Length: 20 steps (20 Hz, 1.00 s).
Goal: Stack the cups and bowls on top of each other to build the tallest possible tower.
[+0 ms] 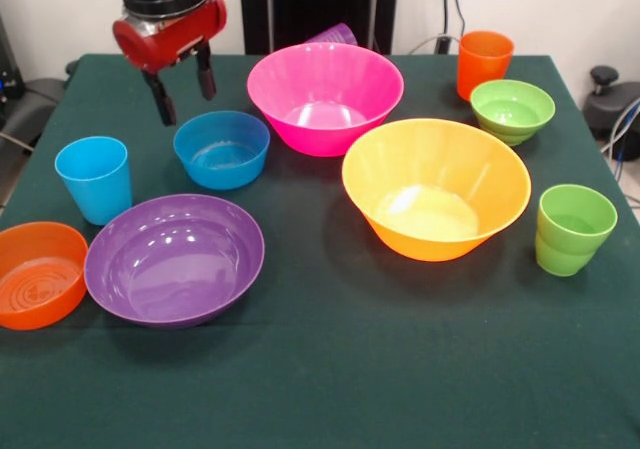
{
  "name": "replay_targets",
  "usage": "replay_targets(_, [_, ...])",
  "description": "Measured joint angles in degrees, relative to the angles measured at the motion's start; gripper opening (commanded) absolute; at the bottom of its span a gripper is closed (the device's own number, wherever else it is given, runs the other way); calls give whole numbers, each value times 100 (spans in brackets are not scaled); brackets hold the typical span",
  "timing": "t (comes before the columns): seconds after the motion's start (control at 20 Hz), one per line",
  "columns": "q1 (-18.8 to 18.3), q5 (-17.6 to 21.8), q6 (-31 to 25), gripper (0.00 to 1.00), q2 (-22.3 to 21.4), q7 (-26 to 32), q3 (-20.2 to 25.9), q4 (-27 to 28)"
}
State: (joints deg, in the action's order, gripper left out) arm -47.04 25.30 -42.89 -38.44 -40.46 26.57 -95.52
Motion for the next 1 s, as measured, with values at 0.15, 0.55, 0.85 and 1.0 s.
replay_targets(0.15, [20,6,-1,100,158,0,2,233])
replay_targets(0.55, [21,7,-2,100,636,0,2,868])
replay_targets(0.85, [21,8,-2,100,942,0,-7,1303])
replay_targets(1.0, [22,8,-2,100,1017,0,-33,1430])
